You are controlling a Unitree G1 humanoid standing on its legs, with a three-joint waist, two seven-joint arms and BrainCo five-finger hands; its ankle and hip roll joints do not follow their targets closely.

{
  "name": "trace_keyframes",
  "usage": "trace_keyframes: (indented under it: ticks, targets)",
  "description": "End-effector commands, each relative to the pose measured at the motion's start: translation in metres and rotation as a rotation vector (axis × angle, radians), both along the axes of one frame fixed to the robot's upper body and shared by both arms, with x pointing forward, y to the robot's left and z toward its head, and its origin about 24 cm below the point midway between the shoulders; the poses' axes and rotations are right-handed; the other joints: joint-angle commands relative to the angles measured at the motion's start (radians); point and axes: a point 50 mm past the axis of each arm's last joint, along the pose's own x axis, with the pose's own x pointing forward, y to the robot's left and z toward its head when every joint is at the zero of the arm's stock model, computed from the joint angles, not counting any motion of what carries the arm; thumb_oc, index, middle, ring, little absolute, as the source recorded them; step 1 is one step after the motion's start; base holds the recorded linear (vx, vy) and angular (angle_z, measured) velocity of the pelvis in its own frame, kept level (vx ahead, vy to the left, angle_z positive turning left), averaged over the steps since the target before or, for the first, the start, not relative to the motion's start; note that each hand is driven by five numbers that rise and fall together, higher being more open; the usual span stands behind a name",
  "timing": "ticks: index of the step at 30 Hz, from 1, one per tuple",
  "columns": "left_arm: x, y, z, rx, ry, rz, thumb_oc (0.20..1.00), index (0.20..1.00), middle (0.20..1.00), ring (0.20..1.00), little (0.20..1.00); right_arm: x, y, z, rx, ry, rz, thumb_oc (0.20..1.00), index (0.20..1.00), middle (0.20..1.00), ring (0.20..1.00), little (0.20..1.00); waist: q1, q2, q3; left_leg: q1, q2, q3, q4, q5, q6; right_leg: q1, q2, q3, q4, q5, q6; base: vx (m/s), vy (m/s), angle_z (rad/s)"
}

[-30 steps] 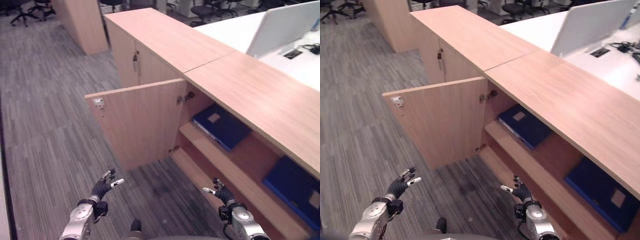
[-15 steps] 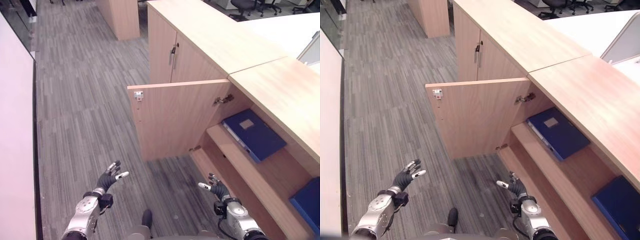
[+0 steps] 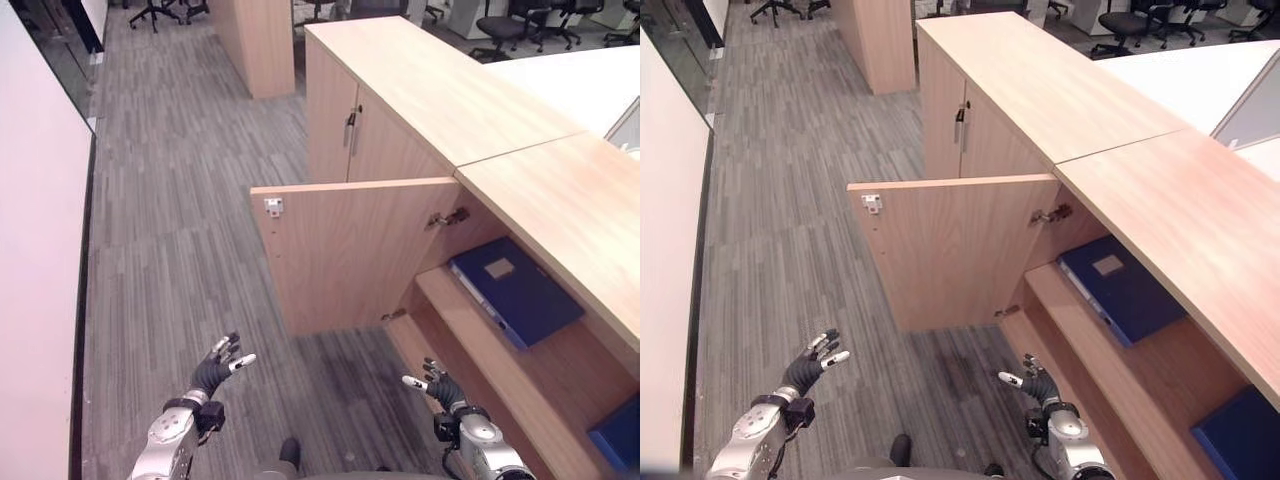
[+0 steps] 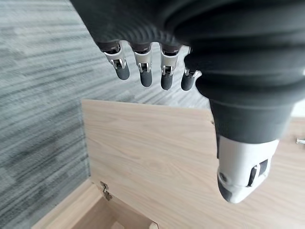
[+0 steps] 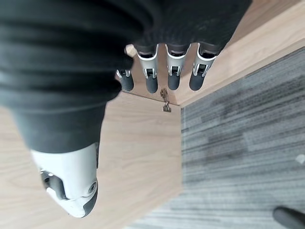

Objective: Put the empty folder in the office cabinet

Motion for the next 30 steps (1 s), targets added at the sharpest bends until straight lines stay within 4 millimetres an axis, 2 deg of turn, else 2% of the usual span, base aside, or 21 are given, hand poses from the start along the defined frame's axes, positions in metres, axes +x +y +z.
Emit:
trace_keyframes:
  ticks: [1,5,12,17,18,21,24,25,30]
  targets:
    - [0.019,0.004,0.016,0.028,-0.098,0.008,1.0,1.0,1.0,1.0,1.0,0.009,-0.012,0.012,0.002,-0.07,-0.018,1.0,1.0,1.0,1.0,1.0,0.01,0.034,-0.025,0.053,0.006,0.035,0.012,-0.096,-0.009,-0.016,-0.061,-0.002,0.095,-0.019,0.089,0.0,-0.01,-0.17]
    - [0.022,0.003,0.017,0.03,-0.108,0.009,1.0,1.0,1.0,1.0,1.0,0.006,-0.012,0.01,0.003,-0.058,-0.02,1.0,1.0,1.0,1.0,1.0,0.002,0.039,-0.03,0.059,0.008,0.042,0.012,-0.097,-0.012,-0.009,-0.063,0.0,0.087,-0.018,0.089,0.0,-0.021,-0.07]
    - [0.052,0.012,0.038,0.076,-0.19,0.038,1.0,1.0,1.0,1.0,1.0,0.004,-0.009,0.008,0.002,-0.042,0.009,1.0,1.0,1.0,1.0,1.0,-0.032,0.057,-0.044,0.076,0.013,0.081,0.012,-0.1,-0.017,-0.012,-0.065,0.02,0.073,-0.005,0.092,0.01,0.0,-0.14]
    - [0.071,0.031,0.053,0.141,-0.221,0.081,1.0,1.0,1.0,1.0,1.0,0.003,-0.007,0.007,-0.003,-0.036,0.033,1.0,1.0,1.0,1.0,1.0,-0.051,0.061,-0.048,0.084,0.018,0.1,0.012,-0.102,-0.022,-0.012,-0.065,0.03,0.07,0.001,0.095,0.02,0.008,-0.14]
    - [0.079,0.046,0.063,0.186,-0.228,0.11,1.0,1.0,1.0,1.0,1.0,0.002,-0.008,0.007,-0.007,-0.036,0.039,1.0,1.0,1.0,1.0,1.0,-0.067,0.064,-0.051,0.087,0.018,0.112,0.012,-0.104,-0.023,-0.014,-0.065,0.037,0.068,0.006,0.098,0.02,0.02,-0.12]
    - [0.093,0.065,0.081,0.231,-0.253,0.151,1.0,1.0,1.0,1.0,1.0,0.001,-0.011,0.007,-0.017,-0.036,0.046,1.0,1.0,1.0,1.0,1.0,-0.083,0.064,-0.053,0.089,0.019,0.126,0.012,-0.107,-0.025,-0.02,-0.064,0.047,0.07,0.01,0.101,0.02,0.02,-0.13]
    - [0.097,0.075,0.088,0.246,-0.256,0.177,1.0,1.0,1.0,1.0,1.0,0.001,-0.012,0.007,-0.016,-0.034,0.044,1.0,1.0,1.0,1.0,1.0,-0.09,0.063,-0.054,0.09,0.02,0.132,0.012,-0.109,-0.025,-0.026,-0.065,0.053,0.074,0.012,0.104,0.02,0.016,-0.15]
    - [0.105,0.082,0.1,0.274,-0.272,0.184,1.0,1.0,1.0,1.0,1.0,0.003,-0.013,0.008,-0.016,-0.036,0.046,1.0,1.0,1.0,1.0,1.0,-0.099,0.062,-0.055,0.092,0.021,0.138,0.012,-0.111,-0.024,-0.032,-0.065,0.062,0.077,0.015,0.108,0.03,0.032,-0.14]
    - [0.118,0.095,0.121,0.31,-0.297,0.21,1.0,1.0,1.0,1.0,1.0,0.006,-0.014,0.009,-0.019,-0.041,0.055,1.0,1.0,1.0,1.0,1.0,-0.117,0.054,-0.052,0.095,0.024,0.158,0.012,-0.115,-0.023,-0.048,-0.065,0.084,0.091,0.02,0.114,0.02,0.022,-0.14]
